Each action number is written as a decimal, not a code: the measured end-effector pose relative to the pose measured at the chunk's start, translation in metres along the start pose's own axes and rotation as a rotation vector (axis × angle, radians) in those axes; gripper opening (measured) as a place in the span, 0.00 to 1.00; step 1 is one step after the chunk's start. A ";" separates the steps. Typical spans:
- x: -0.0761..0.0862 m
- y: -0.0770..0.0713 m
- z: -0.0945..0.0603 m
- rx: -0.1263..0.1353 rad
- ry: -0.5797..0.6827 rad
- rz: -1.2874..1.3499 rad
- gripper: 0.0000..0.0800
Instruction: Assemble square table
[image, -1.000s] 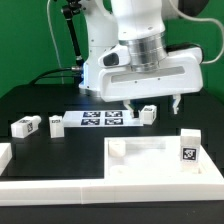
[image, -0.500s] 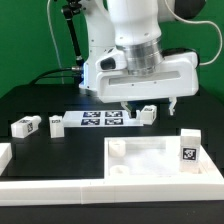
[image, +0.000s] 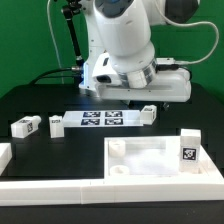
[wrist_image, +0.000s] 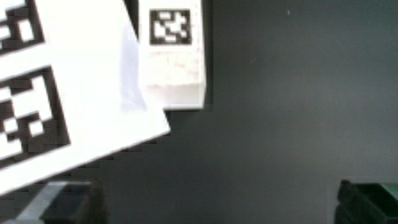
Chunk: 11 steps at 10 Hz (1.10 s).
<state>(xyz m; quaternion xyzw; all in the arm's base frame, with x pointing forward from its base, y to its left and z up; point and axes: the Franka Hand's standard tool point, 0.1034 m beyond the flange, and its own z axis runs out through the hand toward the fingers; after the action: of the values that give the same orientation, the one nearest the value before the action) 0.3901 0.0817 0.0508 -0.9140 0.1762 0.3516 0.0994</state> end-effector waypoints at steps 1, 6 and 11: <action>0.002 0.002 0.003 0.001 -0.062 0.018 0.81; -0.009 0.013 0.041 -0.034 -0.213 0.069 0.81; -0.027 0.017 0.081 -0.066 -0.210 0.068 0.81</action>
Offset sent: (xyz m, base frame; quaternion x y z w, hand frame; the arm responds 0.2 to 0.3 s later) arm -0.0526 0.0208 -0.0183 -0.0422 -0.0828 0.0378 0.9950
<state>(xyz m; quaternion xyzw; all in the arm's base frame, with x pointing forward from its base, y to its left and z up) 0.3159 0.0971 0.0086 -0.8684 0.1840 0.4544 0.0751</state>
